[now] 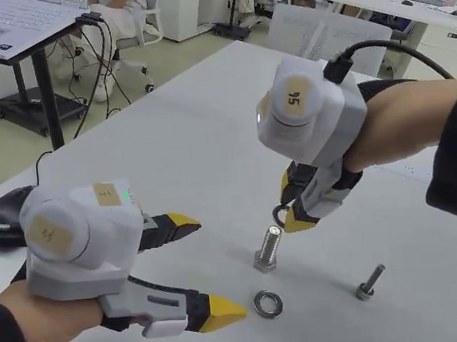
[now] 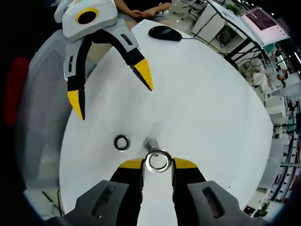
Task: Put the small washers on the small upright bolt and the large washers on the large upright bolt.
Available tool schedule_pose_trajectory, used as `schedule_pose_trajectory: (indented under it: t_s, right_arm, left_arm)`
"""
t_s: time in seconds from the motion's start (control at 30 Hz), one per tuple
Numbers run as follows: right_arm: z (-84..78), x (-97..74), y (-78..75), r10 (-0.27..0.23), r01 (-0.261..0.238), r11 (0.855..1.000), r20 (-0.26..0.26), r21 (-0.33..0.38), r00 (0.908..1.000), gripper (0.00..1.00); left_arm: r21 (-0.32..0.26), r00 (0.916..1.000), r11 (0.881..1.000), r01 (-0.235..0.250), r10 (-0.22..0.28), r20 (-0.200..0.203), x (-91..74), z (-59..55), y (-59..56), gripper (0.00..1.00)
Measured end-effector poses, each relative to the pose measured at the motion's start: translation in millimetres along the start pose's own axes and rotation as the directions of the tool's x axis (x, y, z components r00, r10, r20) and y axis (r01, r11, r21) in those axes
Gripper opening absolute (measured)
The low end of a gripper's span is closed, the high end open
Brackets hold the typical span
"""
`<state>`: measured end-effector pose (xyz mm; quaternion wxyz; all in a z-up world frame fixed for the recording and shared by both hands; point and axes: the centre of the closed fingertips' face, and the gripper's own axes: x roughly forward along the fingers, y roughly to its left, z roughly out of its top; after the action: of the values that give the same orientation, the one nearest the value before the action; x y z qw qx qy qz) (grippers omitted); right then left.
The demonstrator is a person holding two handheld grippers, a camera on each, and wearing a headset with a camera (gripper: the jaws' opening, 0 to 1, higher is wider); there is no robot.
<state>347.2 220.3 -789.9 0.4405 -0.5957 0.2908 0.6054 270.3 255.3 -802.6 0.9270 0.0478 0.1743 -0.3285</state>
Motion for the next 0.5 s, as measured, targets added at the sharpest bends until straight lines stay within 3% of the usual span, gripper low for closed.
schedule_pose_trajectory:
  t_s: [0.5]
  right_arm:
    - [5.3, 12.4, -0.6, 0.037, -0.037, 0.999, -0.013, -0.006, 0.9992, 0.24]
  left_arm:
    - [0.0, 0.9992, 1.0, -0.006, 0.006, -0.041, 0.1, -9.8, 2.3, 0.72]
